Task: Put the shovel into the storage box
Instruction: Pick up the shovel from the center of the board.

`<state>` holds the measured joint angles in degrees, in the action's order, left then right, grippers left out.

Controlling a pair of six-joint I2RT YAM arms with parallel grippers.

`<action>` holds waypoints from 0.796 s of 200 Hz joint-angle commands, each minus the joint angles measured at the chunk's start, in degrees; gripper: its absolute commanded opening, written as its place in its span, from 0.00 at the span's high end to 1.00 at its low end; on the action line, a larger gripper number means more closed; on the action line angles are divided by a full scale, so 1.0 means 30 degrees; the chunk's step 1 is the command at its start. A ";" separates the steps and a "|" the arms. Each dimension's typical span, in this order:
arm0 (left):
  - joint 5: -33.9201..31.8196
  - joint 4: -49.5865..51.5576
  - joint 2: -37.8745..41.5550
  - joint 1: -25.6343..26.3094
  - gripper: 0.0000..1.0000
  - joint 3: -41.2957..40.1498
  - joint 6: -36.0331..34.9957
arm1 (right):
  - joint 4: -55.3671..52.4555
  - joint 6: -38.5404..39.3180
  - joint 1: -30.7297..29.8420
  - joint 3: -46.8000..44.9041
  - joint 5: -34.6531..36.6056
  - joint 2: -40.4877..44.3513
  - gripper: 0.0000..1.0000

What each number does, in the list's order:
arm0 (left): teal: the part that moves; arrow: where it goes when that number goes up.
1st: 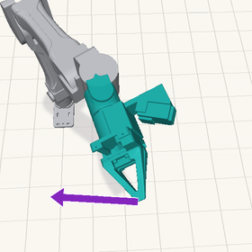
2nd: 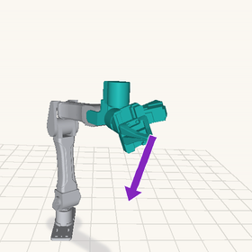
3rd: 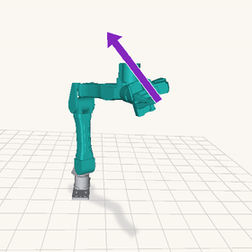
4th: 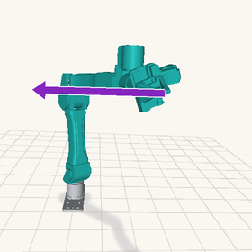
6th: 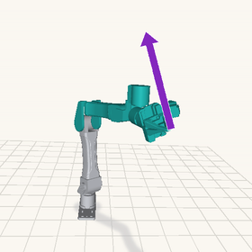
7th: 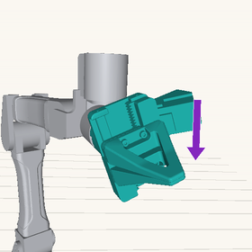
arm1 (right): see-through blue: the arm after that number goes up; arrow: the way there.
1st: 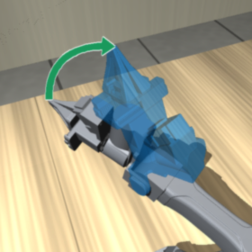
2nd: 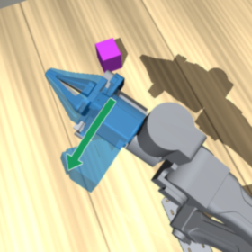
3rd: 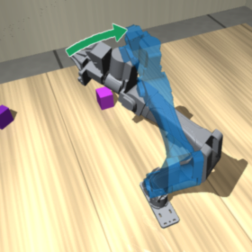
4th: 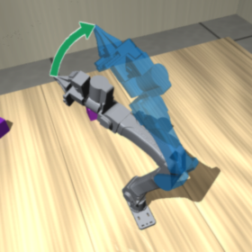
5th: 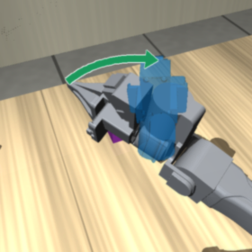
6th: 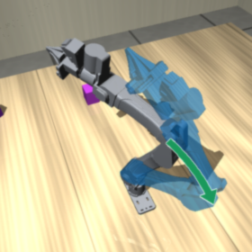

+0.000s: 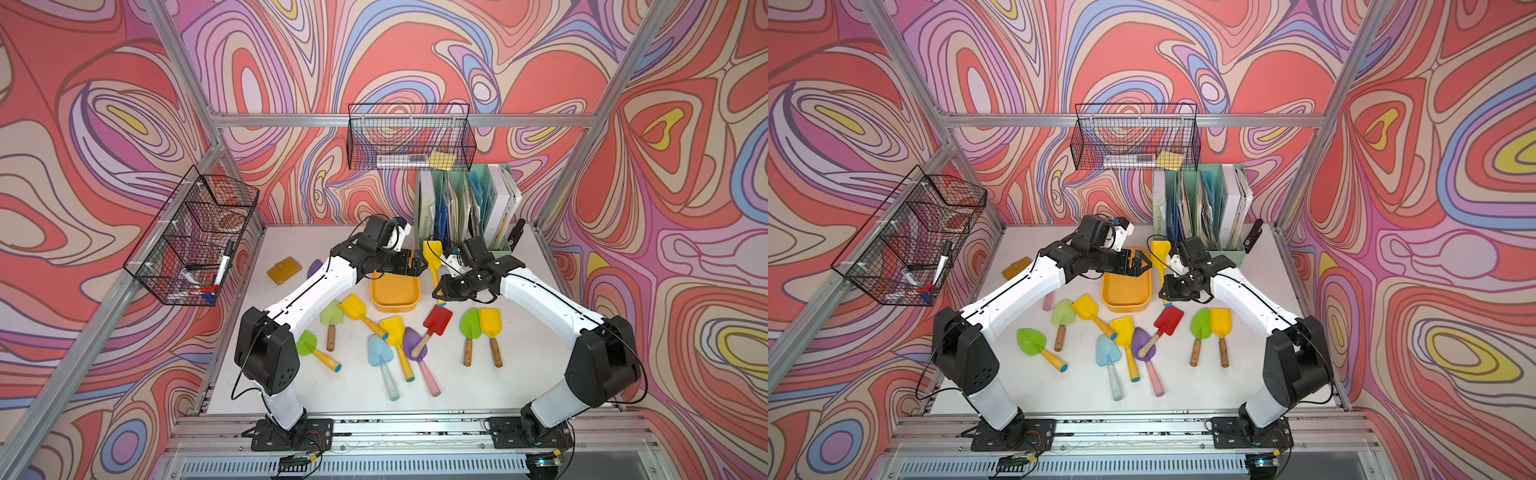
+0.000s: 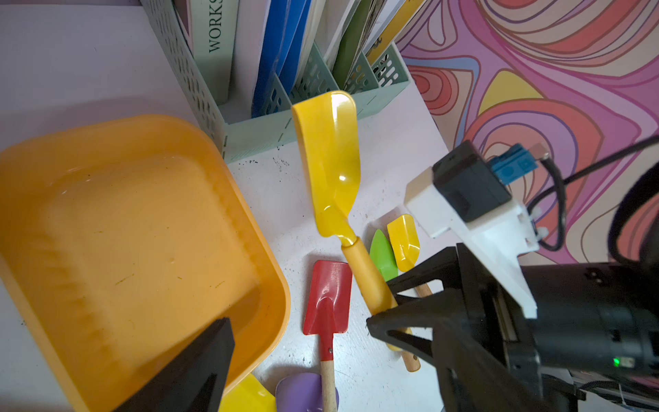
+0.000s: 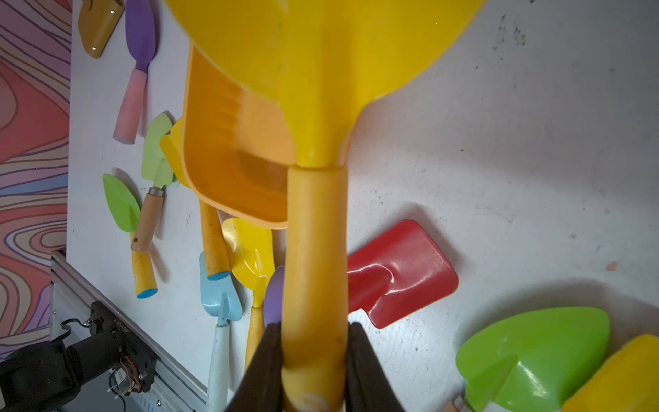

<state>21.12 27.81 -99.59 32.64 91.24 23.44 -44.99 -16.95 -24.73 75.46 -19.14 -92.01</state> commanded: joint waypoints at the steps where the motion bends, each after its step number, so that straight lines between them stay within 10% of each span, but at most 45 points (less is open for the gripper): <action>1: -0.1143 -0.0861 -0.0805 0.0131 0.13 0.0328 0.0400 | -0.0529 0.0064 -0.0637 0.0973 0.0115 -0.0576 1.00; 159: -0.3500 -0.1654 -0.2992 0.0135 0.63 0.0953 0.2381 | -0.0584 -0.0733 -0.1453 0.1741 0.0534 -0.0892 1.00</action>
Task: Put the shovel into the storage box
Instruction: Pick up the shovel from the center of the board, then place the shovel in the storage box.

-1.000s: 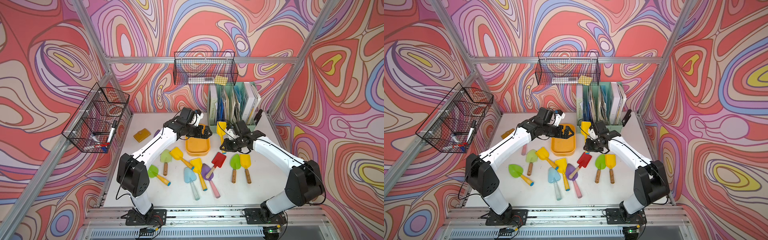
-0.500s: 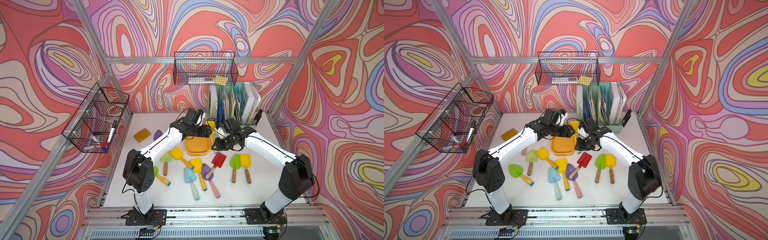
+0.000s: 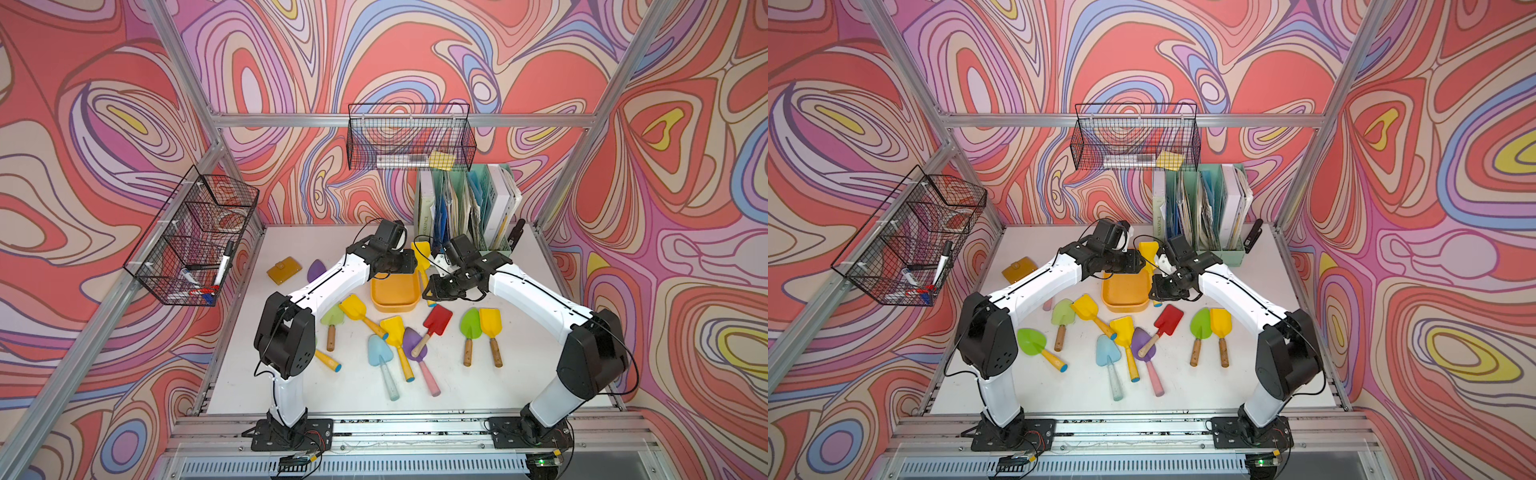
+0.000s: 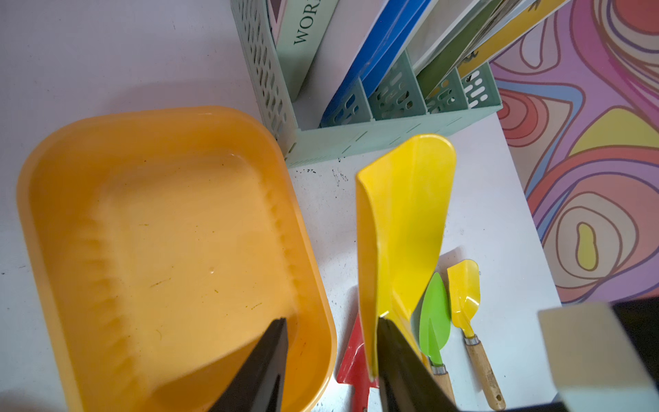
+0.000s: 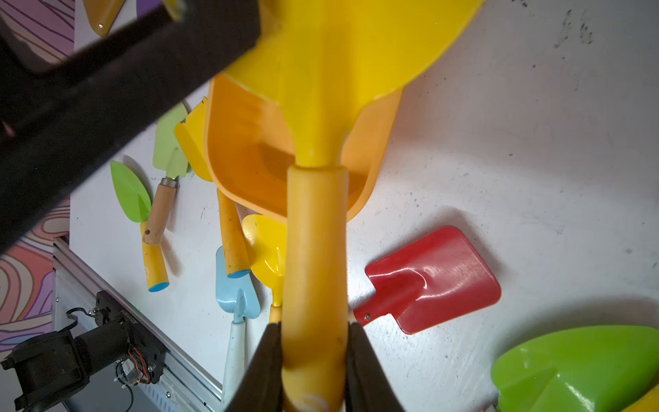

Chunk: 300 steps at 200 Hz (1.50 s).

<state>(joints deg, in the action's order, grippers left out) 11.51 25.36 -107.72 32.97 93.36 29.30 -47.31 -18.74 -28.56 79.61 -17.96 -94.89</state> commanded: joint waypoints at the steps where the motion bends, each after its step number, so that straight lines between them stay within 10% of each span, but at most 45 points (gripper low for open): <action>1: -0.0307 -0.0852 -0.0293 0.0025 0.64 0.0251 0.0429 | 0.0186 -0.0137 -0.0178 0.0342 0.0148 0.0074 1.00; 169: -0.0133 -0.1367 -0.0874 0.0026 1.00 -0.0074 0.0872 | 0.0907 -0.0882 -0.0325 0.0011 -0.0284 0.0278 1.00; 224: -0.0705 -0.0889 -0.0609 -0.0265 1.00 -0.0106 0.0712 | 0.0438 -0.0858 -0.0325 0.0313 0.0033 0.0974 0.47; 300: 0.1184 0.1879 -0.1703 -0.2961 1.00 0.2248 -0.1310 | -0.0920 -0.0149 -0.0325 -0.0730 0.0835 0.3392 0.44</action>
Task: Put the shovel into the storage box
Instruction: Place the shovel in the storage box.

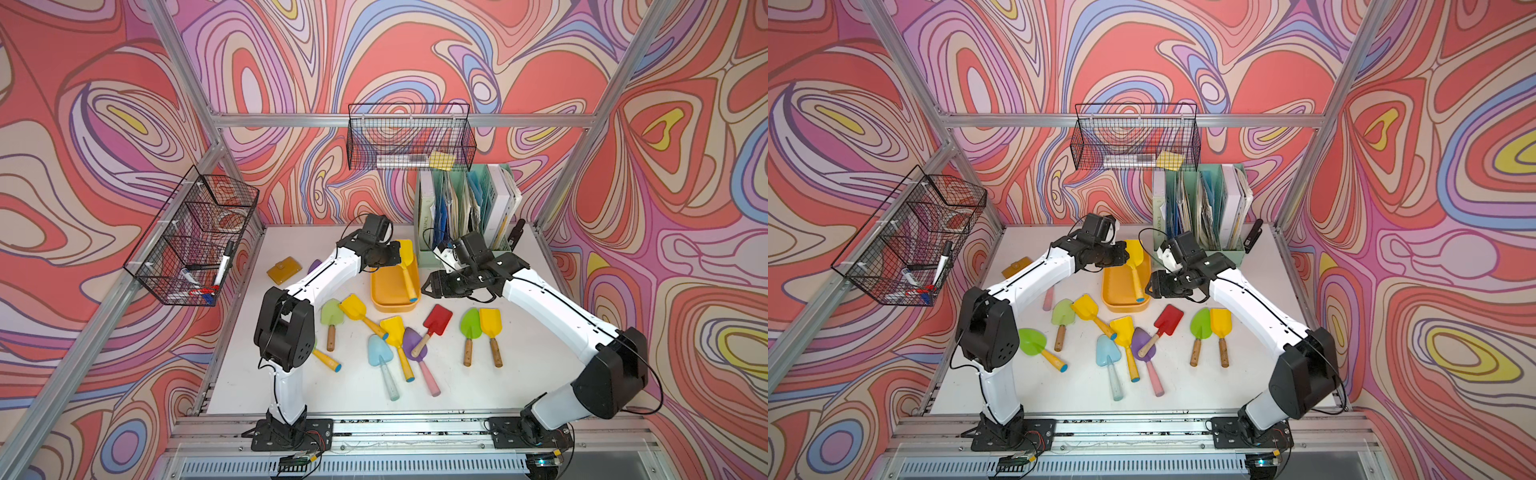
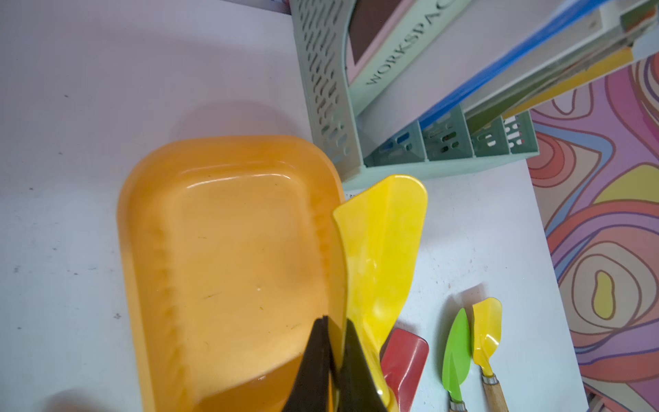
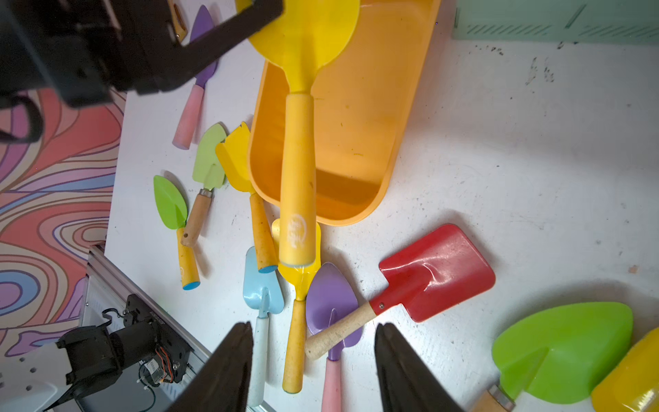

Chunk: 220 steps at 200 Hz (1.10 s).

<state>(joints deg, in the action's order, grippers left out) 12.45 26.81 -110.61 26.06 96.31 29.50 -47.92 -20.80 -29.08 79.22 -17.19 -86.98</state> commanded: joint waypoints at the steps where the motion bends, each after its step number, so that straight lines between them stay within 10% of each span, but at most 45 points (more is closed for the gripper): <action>1: 0.0895 0.1402 -0.0789 -0.0689 1.00 0.1309 -0.1429 | -0.0735 0.0541 -0.0136 -0.0627 0.0606 0.0768 0.44; 220: 0.1947 -0.1388 -0.6753 -0.0957 1.00 0.3706 -0.1720 | -0.0284 -0.0245 -0.0121 -0.2213 0.0940 0.1073 0.45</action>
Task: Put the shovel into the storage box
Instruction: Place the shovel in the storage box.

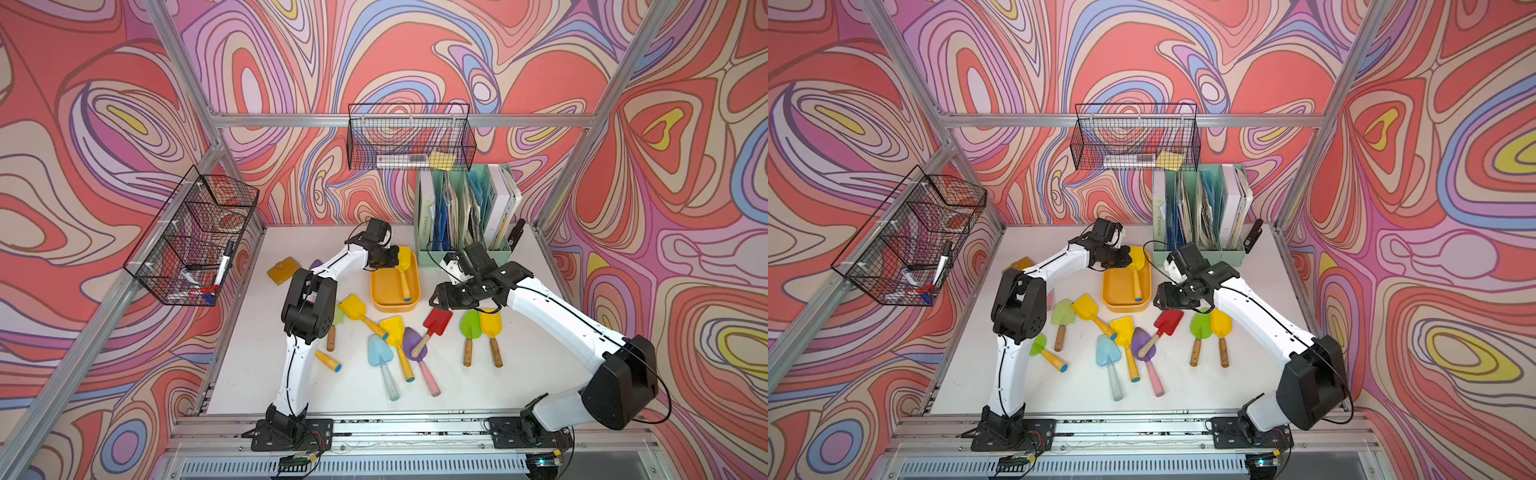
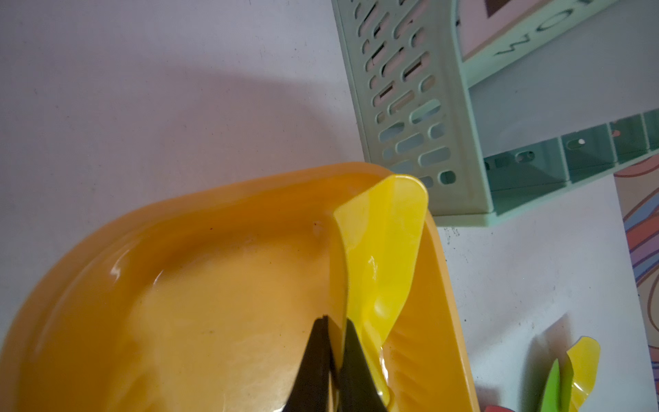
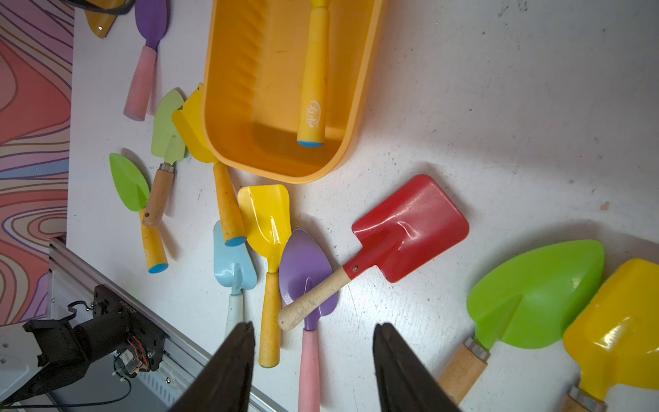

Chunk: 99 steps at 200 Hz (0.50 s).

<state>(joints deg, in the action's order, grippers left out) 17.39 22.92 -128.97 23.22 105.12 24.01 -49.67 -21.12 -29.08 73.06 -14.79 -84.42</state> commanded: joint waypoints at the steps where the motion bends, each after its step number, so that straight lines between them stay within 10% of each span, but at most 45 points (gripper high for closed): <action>1: 0.0299 -0.0071 -0.0648 -0.0008 1.00 0.0780 0.0110 | 0.0298 -0.0136 -0.0121 -0.0156 0.0131 0.0191 0.45; 99: 0.0636 0.1544 -0.2275 -0.0007 1.00 0.1863 0.0032 | 0.1002 -0.0191 -0.0114 0.0059 -0.0844 -0.0793 0.46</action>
<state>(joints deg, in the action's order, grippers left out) 18.31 25.36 -134.72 23.22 108.90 23.99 -47.90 -21.39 -29.08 73.06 -16.10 -86.11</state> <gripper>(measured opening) 0.071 0.543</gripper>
